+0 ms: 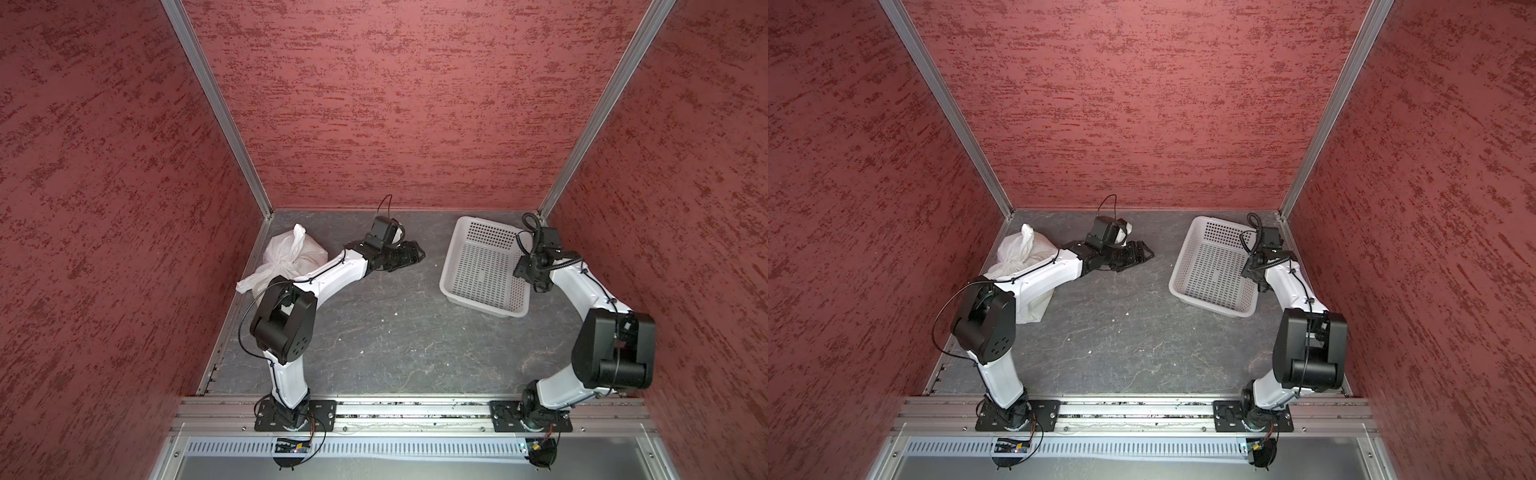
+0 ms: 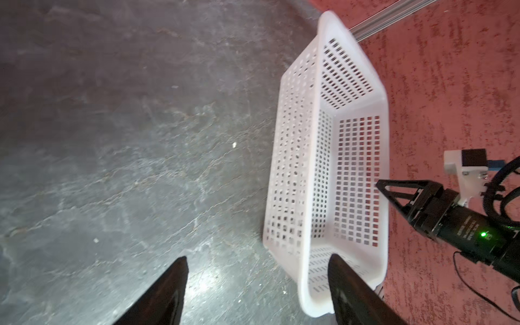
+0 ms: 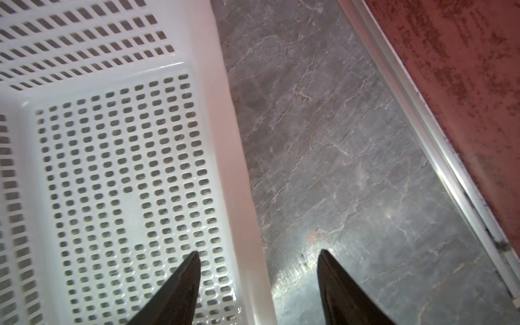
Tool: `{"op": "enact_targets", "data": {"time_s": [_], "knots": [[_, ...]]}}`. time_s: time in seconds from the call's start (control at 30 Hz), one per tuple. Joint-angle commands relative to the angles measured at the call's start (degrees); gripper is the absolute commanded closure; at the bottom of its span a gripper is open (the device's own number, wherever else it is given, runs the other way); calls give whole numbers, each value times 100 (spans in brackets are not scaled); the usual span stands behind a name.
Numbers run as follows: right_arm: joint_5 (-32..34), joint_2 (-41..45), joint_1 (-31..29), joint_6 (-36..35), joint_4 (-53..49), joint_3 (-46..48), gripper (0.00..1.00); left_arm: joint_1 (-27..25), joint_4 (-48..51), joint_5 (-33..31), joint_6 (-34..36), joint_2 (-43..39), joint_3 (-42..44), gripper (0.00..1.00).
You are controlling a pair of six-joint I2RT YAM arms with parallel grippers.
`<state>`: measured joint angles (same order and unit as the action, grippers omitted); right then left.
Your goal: Untie the knot of the plastic bag and take out the fruit
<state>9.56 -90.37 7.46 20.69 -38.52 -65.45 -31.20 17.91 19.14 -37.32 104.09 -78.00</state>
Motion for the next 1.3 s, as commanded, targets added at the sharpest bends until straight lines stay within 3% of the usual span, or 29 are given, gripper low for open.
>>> {"op": "enact_targets", "data": {"time_s": [0.0,0.13,0.23,0.5,0.67,0.8,0.87,1.03,1.27], "knots": [[352,-249,47,-198,388,-255,36,85,-173,-46,6,-276,297,21],[479,-617,100,-520,606,-518,59,168,-211,-96,10,-479,522,20],[585,-989,129,-863,644,-927,69,224,-209,-111,28,-586,638,20],[1165,-2064,186,-1727,649,-2327,70,457,-209,-60,57,-852,993,20],[1386,-2836,210,-2172,619,-3243,65,604,-117,-22,103,-978,1133,19],[1347,-3143,200,-2079,151,-3932,60,667,33,-41,170,-1081,1150,19],[996,-2895,113,-1972,0,-3964,56,677,103,-98,197,-1148,1176,18],[361,-2098,-534,-1591,-687,-3833,32,712,100,-147,184,-1263,1291,17],[-599,-1511,-1785,-858,-834,-2980,17,712,23,-168,172,-1293,1341,15]]}}
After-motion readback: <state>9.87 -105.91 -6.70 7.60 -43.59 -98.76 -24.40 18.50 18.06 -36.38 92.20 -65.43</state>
